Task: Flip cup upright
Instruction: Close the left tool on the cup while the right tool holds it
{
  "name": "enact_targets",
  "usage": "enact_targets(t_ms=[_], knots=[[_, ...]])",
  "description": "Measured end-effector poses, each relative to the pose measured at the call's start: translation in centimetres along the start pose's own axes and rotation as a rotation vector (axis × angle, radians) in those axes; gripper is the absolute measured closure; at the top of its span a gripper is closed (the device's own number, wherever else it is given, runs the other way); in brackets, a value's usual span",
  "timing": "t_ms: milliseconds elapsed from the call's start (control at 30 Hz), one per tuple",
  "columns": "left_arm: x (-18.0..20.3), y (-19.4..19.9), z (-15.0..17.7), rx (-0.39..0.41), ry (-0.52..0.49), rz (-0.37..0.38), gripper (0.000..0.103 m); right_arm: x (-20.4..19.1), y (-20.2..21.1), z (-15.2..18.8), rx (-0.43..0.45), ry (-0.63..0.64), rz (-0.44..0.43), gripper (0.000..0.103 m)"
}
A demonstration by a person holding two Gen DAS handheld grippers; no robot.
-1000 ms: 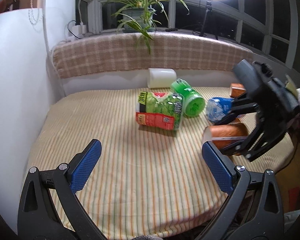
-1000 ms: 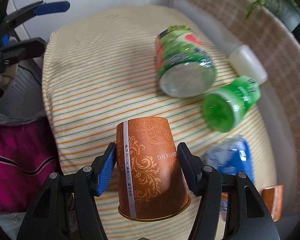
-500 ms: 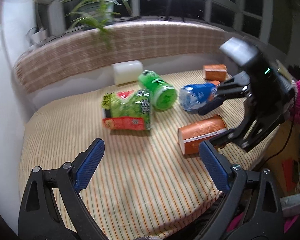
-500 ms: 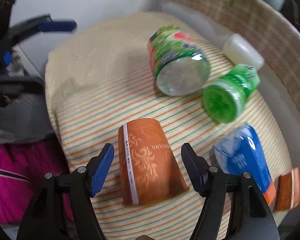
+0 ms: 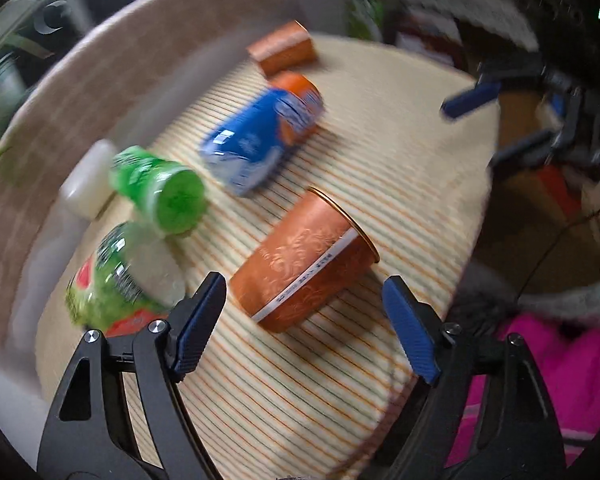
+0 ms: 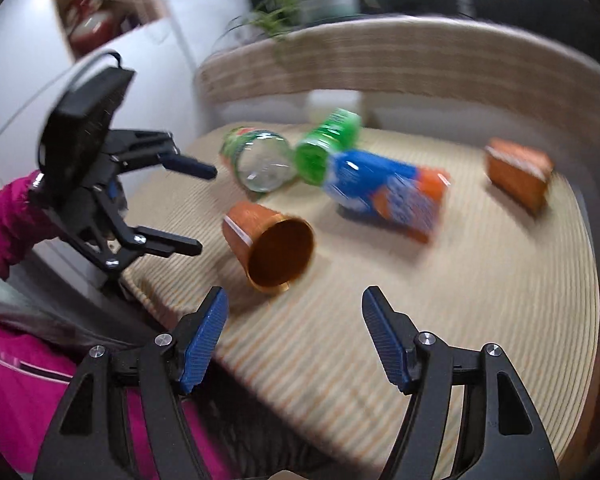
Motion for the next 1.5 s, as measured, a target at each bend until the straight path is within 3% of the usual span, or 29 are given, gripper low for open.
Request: enact_targets(t_ms=[267,600,1100,1500], knots=[[1.1,-3.2,-1.8,-0.138,-0.179,-0.058,0.019,3.5,1.8,3.2,0.038,-0.164,0.032,0.034],[1.8,-5.8,-2.7,-0.224,-0.285,-0.078,0.019,4.5,2.9,3.3,0.07,-0.185,0.037,0.034],[1.7,-5.9,-3.0,-0.205,-0.235,-0.033,0.034,5.0,2.7,3.2,0.057,-0.207,0.072,0.034],[0.5,-5.4,-2.3,-0.163,-0.153,0.019,0.038,4.4,2.2,3.0,0.046,-0.192,0.084,0.034]])
Point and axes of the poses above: each gripper's, at about its wrist camera, not at the fingertips, and y roughly against the way its jaws point, x to its right, z to its underside, the point moved 4 cm from there along -y, roughly the way its jaws point, and after that the axes turned 9 degrees about -x, right-handed, at the moved point
